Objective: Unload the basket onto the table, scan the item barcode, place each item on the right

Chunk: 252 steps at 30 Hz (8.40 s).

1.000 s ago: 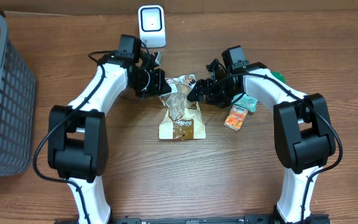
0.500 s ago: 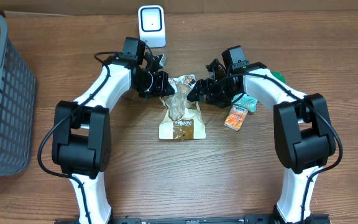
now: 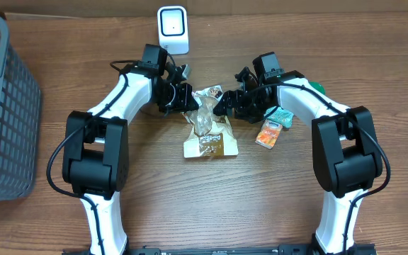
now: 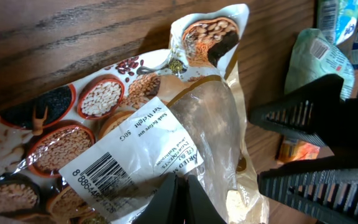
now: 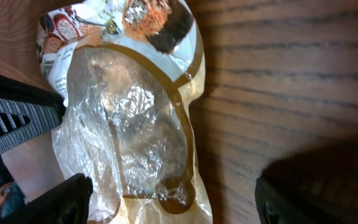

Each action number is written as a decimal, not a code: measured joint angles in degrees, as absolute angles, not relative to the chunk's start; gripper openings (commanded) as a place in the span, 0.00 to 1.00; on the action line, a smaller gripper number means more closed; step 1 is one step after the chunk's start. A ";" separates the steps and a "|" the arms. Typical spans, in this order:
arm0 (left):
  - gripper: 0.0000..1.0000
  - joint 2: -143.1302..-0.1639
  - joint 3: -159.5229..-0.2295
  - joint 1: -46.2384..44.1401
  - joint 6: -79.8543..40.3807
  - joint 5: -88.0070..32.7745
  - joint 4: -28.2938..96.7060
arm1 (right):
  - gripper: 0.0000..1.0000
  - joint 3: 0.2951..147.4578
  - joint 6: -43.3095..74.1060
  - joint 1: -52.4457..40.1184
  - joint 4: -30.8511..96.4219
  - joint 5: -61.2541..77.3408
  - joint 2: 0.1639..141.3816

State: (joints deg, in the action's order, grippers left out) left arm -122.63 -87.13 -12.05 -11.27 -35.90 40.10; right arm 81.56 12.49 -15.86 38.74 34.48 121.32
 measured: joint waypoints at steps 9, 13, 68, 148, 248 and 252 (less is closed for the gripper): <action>0.04 -122.61 -87.81 -12.69 -13.41 -33.43 40.88 | 0.82 78.87 19.20 -16.38 38.30 36.12 120.11; 0.04 -122.58 -87.85 -12.69 -13.61 -33.17 40.91 | 0.79 76.07 22.20 -17.67 35.11 40.71 119.72; 0.20 -101.86 -111.07 6.81 -7.20 -20.82 71.02 | 0.04 72.62 18.96 -20.99 25.69 43.42 119.44; 0.04 -104.20 -104.62 14.15 -13.19 -23.57 68.12 | 0.61 72.31 25.45 -28.60 24.62 28.29 115.74; 1.00 -121.56 -116.77 18.74 -7.09 -14.04 76.51 | 0.04 75.11 9.82 -20.67 43.13 40.56 75.53; 1.00 -121.56 -116.77 18.74 -7.09 -14.04 76.51 | 0.04 84.42 8.16 -21.41 47.83 30.98 79.22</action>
State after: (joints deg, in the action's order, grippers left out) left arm -121.56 -116.77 18.74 -7.09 -14.04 76.51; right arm 84.42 8.16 -21.41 47.83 30.98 79.22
